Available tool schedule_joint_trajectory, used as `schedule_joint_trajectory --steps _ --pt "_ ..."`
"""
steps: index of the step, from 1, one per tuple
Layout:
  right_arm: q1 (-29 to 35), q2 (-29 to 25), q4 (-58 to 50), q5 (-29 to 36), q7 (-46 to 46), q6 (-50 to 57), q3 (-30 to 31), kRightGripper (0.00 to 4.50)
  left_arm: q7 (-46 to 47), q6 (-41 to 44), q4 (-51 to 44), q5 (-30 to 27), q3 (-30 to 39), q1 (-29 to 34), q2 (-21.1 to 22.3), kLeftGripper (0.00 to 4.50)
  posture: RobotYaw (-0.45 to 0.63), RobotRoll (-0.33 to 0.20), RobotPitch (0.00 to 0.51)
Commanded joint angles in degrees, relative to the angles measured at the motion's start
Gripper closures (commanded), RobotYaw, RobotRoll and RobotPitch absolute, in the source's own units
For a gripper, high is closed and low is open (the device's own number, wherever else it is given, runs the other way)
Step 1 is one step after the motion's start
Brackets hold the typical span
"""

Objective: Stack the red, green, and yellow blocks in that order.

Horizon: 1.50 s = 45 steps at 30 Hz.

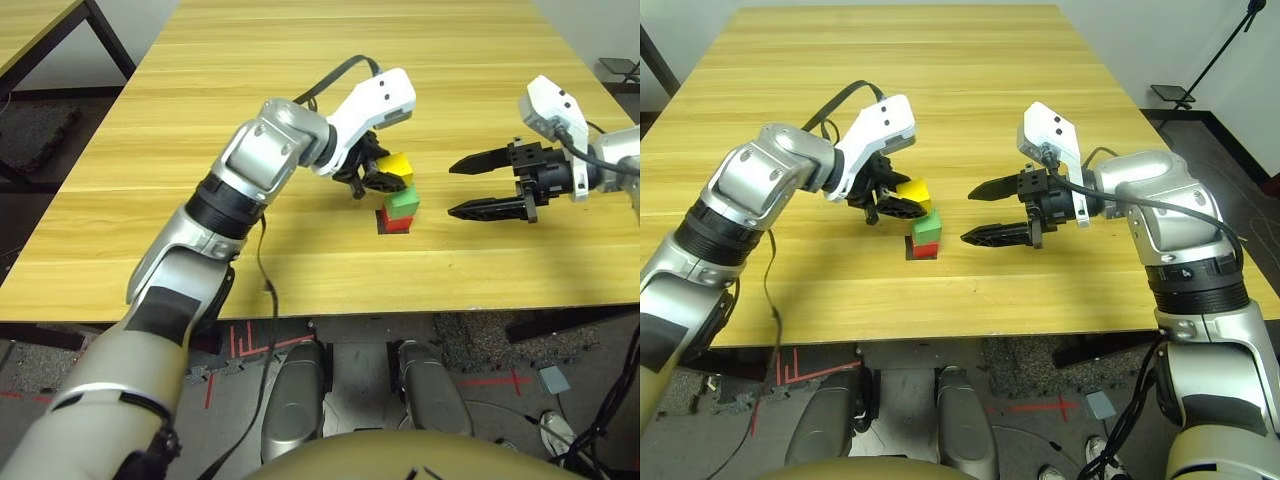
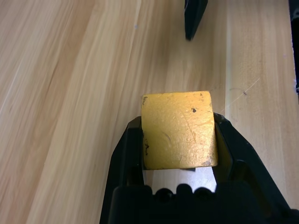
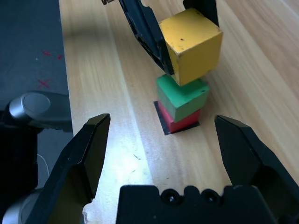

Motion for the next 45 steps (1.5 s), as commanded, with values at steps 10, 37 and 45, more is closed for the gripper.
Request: schedule_joint_trajectory --steps 10,37,45 --pt "0.61 -1.05 -1.14 1.05 -0.75 0.41 -0.54 0.00 1.42 1.03 -0.21 0.22 -1.37 0.98 -2.93 2.53 0.15 -0.058 0.112" --pt "0.00 -0.84 -1.16 0.98 -1.13 1.66 -0.14 0.00 1.43 -1.53 1.59 2.32 -2.19 2.36 -2.60 2.53 0.15 -0.067 0.122" --pt "-0.65 -0.53 -0.49 0.76 -0.92 1.43 0.26 0.00 1.54 -1.73 1.80 2.64 -2.37 2.83 -2.31 2.18 0.16 -0.070 0.120"
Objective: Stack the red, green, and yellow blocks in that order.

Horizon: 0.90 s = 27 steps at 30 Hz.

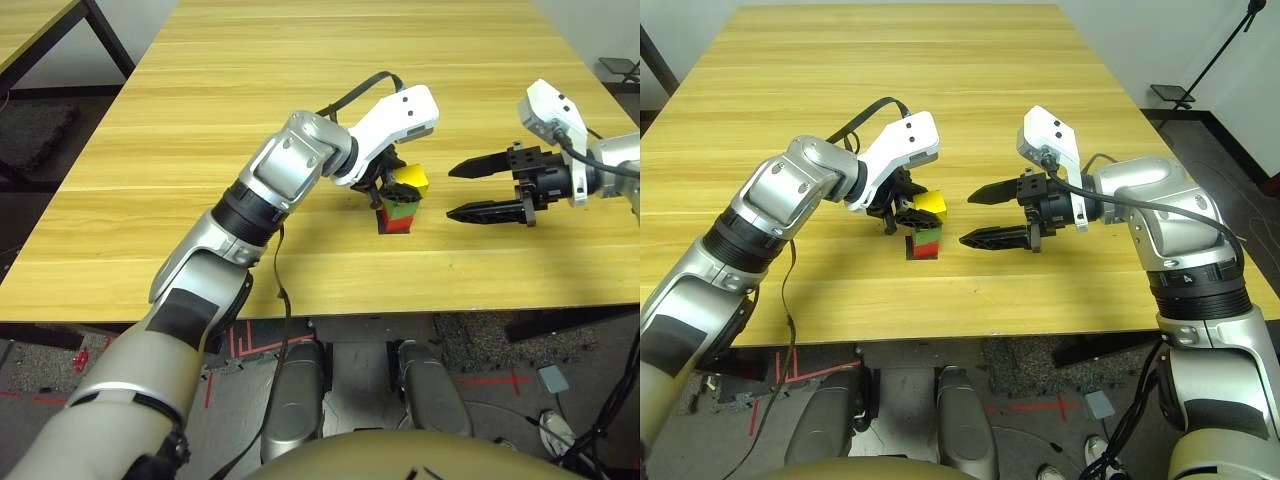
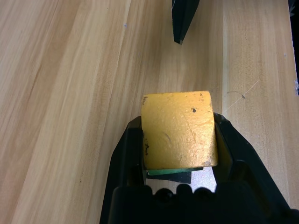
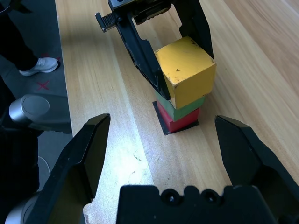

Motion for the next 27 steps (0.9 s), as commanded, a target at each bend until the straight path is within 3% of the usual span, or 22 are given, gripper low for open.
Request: schedule_joint_trajectory --steps 1,3,7,10,13,15,16,22,27 --pt "-0.73 -0.17 0.32 0.11 0.23 -0.12 0.21 0.00 -0.03 -0.14 0.42 0.46 -0.78 1.26 0.10 1.81 0.16 -0.072 0.118" --pt "-0.86 -0.13 0.69 0.05 0.24 -0.38 0.16 0.00 -0.29 0.32 0.01 0.06 -0.56 1.37 0.11 1.25 0.16 -0.075 0.114" --pt "-0.94 -0.43 2.78 0.12 0.04 -1.80 -1.38 0.00 5.85 0.07 -3.52 -4.14 9.97 2.01 -4.08 0.04 0.16 -0.085 0.099" --pt "-1.04 -1.26 6.39 0.94 -1.09 -1.91 -4.75 0.00 15.04 0.87 -9.26 -7.88 22.61 3.11 -7.93 0.04 0.15 -0.097 0.089" --pt "-1.00 -1.15 16.12 -1.02 -6.94 -6.33 -10.40 0.00 23.59 1.62 -18.47 -9.01 33.91 9.95 -6.99 0.04 0.16 -0.111 0.089" --pt "-1.07 -0.54 21.83 -2.18 -11.37 -9.23 -13.16 0.00 28.54 1.05 -21.74 -8.92 37.82 13.78 -7.25 0.04 0.17 -0.116 0.089" --pt "-0.52 0.99 25.22 -2.25 -15.78 -11.44 -15.83 0.00 31.39 -3.18 -22.92 -7.59 40.50 18.07 -7.21 0.04 0.17 -0.115 0.092" --pt "-0.13 6.40 41.44 -3.49 -31.40 -26.34 -24.72 0.00 40.25 -16.32 -25.15 -5.04 45.81 36.27 -8.55 0.04 0.14 -0.126 0.111" --pt "-1.89 6.75 56.19 -4.79 -37.65 -40.13 -27.77 0.00 45.00 -24.90 -23.07 -3.97 45.38 41.10 -11.02 0.04 0.12 -0.133 0.123"
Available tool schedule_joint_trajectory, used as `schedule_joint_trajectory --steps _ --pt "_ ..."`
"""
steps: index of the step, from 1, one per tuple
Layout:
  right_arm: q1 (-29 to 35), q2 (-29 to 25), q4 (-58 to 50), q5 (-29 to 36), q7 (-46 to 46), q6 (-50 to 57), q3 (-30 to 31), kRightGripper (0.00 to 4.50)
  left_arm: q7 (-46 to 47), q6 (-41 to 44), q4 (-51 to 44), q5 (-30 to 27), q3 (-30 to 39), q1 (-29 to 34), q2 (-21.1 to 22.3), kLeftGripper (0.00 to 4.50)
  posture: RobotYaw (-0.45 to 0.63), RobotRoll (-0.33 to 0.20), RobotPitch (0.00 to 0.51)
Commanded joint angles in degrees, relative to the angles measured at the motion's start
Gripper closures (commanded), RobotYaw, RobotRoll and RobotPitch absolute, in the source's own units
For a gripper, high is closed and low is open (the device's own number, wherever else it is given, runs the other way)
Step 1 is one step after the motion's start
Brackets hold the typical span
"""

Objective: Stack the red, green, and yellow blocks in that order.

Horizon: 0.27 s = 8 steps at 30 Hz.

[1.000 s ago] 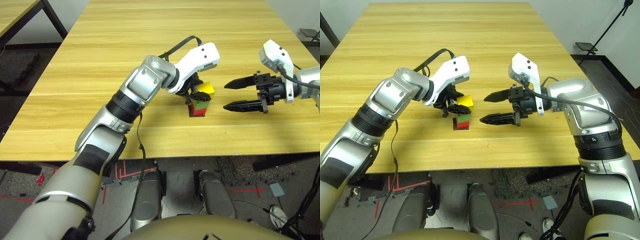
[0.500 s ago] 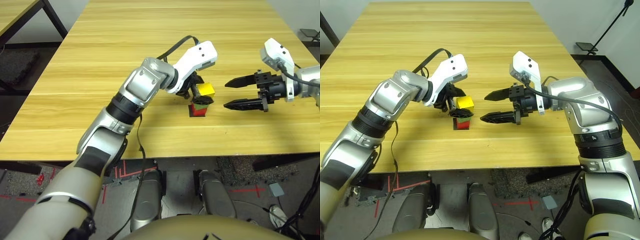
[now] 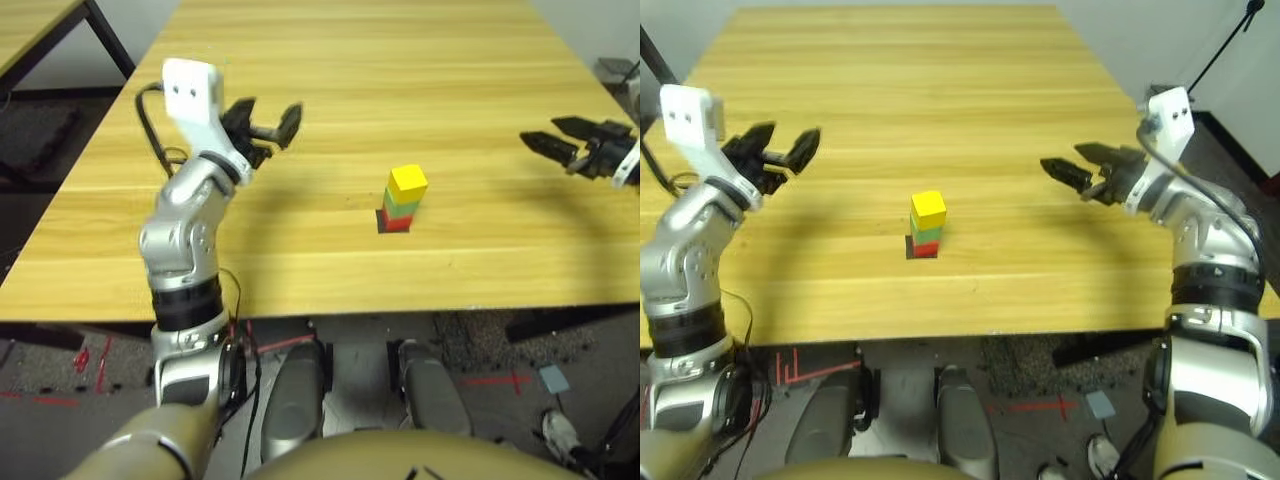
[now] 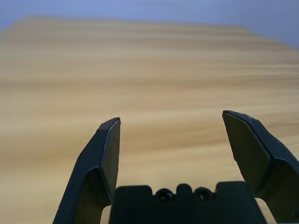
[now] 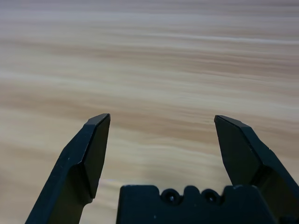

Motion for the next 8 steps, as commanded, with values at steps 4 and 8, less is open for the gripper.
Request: schedule_joint_trajectory --steps 4,8 --pt "-0.22 -1.58 14.41 -2.26 -6.25 -13.06 -3.32 0.00 3.78 -14.98 4.37 3.67 -2.11 2.03 -0.21 0.04 0.11 -0.135 0.124" --pt "0.27 -1.90 17.87 -2.80 -9.02 -16.43 -4.20 0.00 6.16 -20.07 7.60 5.16 -1.97 4.03 0.40 0.04 0.11 -0.139 0.121"
